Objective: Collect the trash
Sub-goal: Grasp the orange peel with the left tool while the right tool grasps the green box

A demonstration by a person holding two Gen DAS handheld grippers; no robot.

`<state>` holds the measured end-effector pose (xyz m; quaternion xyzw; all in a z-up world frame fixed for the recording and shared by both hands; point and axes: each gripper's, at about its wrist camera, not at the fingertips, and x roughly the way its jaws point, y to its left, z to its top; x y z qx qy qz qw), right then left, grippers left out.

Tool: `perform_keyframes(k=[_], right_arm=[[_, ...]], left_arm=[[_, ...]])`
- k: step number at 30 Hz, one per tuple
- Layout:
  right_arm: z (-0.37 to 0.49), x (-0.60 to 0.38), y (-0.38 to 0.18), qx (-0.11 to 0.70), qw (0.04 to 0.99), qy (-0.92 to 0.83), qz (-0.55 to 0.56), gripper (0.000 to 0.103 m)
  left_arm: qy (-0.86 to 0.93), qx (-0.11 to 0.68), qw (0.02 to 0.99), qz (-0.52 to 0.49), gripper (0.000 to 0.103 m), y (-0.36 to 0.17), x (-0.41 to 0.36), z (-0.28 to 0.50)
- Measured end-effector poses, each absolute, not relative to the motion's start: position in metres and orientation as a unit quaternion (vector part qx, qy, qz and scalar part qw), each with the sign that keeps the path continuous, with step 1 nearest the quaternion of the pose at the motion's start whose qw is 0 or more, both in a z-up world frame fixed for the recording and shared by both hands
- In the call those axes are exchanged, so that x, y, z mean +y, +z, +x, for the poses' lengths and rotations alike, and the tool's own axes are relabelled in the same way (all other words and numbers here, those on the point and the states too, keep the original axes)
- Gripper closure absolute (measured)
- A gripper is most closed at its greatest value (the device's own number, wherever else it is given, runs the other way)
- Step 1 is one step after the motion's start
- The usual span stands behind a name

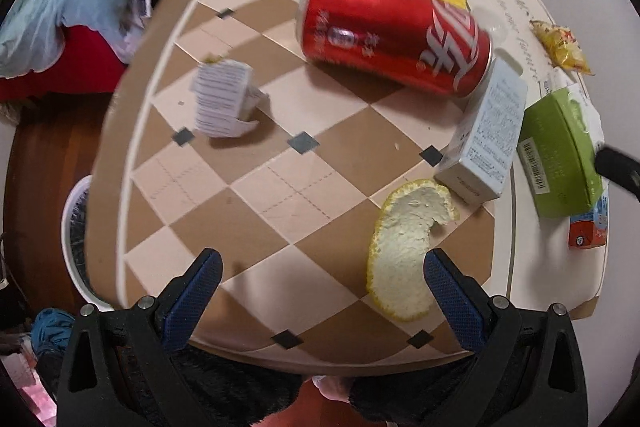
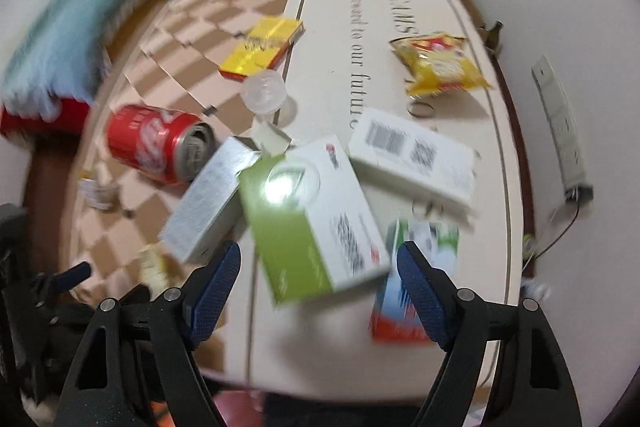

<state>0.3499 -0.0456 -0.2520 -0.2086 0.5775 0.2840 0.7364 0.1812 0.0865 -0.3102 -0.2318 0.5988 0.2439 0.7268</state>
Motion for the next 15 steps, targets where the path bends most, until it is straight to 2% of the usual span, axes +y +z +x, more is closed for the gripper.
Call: perform_keyframes(k=[5,7,10,11,12,13,15], right_arm=[[0.367,-0.018,-0.278,0.594,0.706,0.287,-0.259,0.019],[0.369,-0.015,-0.284,0.600,0.699,0.291,-0.258,0.020],[0.372,-0.015,-0.292,0.607,0.694,0.290,-0.256,0.022],[0.373,-0.017,-0.293,0.608,0.694,0.292,-0.252,0.022],[0.374,-0.020,-0.291,0.611,0.693,0.293,-0.247,0.023],[0.374,-0.022,-0.291,0.619,0.687,0.295,-0.239,0.023],[0.372,-0.031,-0.291,0.640,0.671,0.306,-0.214,0.024]], left_arm=[[0.204,0.596,0.735,-0.249,0.001,-0.312,0.072,0.194],[0.200,0.600,0.736,-0.241,0.016,-0.316,0.067,0.202],[0.207,0.606,0.740,-0.207,0.026,-0.318,0.056,0.215],[0.210,0.605,0.741,-0.201,0.033,-0.317,0.054,0.216],[0.219,0.605,0.742,-0.189,0.042,-0.315,0.052,0.216],[0.220,0.603,0.744,-0.184,0.057,-0.313,0.050,0.216],[0.222,0.598,0.750,-0.176,0.070,-0.309,0.050,0.211]])
